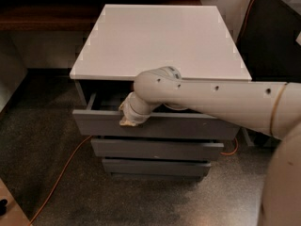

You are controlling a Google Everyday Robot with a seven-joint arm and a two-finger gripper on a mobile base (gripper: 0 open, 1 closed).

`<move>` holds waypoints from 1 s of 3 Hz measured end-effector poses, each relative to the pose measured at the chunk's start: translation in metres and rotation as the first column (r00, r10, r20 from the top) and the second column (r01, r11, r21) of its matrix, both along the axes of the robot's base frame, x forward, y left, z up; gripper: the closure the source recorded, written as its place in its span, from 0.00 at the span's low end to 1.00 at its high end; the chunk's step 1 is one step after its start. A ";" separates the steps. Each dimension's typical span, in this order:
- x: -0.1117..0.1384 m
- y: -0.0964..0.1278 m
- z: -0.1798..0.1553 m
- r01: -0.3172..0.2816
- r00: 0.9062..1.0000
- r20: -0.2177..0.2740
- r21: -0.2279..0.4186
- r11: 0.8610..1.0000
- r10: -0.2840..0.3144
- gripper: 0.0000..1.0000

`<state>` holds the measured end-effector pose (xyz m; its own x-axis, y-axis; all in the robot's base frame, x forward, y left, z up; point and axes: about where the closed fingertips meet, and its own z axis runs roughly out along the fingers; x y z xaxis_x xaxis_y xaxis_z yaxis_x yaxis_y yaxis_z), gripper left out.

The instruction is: Pick apple from top drawer and place on counter

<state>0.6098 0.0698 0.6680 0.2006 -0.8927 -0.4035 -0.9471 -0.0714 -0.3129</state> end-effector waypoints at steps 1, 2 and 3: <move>-0.024 -0.003 0.010 -0.002 1.000 -0.017 0.027 1.000 0.002 1.00; -0.049 0.001 0.017 -0.016 0.999 -0.041 0.058 0.998 0.018 1.00; -0.072 0.009 0.018 -0.039 0.997 -0.066 0.081 0.996 0.044 1.00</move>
Offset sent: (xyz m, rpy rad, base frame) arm -0.0954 0.0085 0.0322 0.1256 0.0914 0.0441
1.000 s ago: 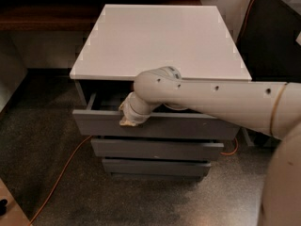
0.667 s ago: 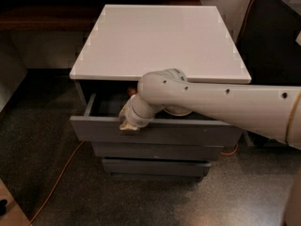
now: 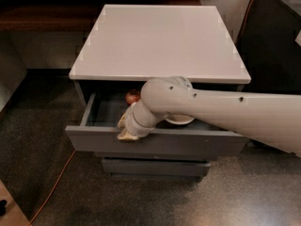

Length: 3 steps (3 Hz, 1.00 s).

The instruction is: Pick apple from top drawer and place on counter

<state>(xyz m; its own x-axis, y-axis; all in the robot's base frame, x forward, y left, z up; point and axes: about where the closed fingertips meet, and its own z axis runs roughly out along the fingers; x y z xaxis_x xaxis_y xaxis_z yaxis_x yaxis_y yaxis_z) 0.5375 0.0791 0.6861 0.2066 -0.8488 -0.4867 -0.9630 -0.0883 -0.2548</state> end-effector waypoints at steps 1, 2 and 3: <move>-0.023 0.008 -0.001 -0.028 1.000 -0.014 0.006 1.000 0.028 1.00; -0.023 0.008 -0.001 -0.028 0.999 -0.014 0.006 1.000 0.028 1.00; -0.048 0.010 -0.001 -0.042 0.999 -0.034 0.010 0.999 0.042 1.00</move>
Offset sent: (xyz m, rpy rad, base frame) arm -0.1127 0.0207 -0.0099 0.0175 0.0925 0.0968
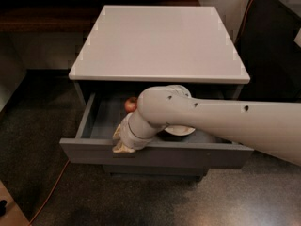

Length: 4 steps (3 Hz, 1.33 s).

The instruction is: Pick apple from top drawer and place on counter

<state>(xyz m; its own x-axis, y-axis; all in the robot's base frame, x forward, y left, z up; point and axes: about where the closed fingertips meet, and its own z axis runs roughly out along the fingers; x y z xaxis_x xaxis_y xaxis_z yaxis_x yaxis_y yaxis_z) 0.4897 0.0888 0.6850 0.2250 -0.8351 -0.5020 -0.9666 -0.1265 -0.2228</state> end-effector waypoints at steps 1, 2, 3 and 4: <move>0.000 0.000 0.000 0.000 1.000 0.000 0.000 1.000 0.000 1.00; -0.030 -0.006 0.003 0.010 1.000 -0.017 -0.002 1.000 -0.010 1.00; -0.030 -0.006 0.003 0.010 1.000 -0.017 -0.002 1.000 -0.010 1.00; -0.064 -0.016 0.012 0.031 0.999 -0.030 0.004 1.000 -0.031 0.97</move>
Offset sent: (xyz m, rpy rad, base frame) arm -0.0857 -0.0168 0.0094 -0.0047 0.0494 -0.0314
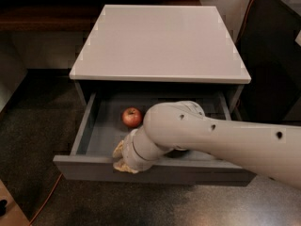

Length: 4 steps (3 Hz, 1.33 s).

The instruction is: Pick apple from top drawer and place on counter

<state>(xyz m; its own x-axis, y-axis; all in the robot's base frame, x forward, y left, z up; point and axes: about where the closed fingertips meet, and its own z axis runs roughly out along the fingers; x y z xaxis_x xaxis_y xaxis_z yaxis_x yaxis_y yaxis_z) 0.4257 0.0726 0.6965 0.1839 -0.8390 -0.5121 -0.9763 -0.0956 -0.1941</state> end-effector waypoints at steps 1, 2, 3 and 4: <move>-0.015 -0.005 0.006 0.014 1.000 0.003 0.004 1.000 -0.014 0.75; 0.004 -0.012 0.017 0.026 0.999 -0.021 0.018 0.999 -0.026 0.43; 0.037 -0.017 0.021 0.054 0.995 -0.083 0.045 0.998 -0.050 0.20; 0.076 -0.022 0.017 0.109 0.984 -0.150 0.077 0.991 -0.097 0.00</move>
Offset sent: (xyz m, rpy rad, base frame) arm 0.0271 -0.0172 0.0330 0.0461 0.0294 -0.0440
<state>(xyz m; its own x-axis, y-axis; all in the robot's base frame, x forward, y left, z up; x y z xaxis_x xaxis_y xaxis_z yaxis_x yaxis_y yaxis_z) 0.5014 0.0510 0.7139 0.0166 -0.8023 -0.5967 -0.9985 0.0178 -0.0517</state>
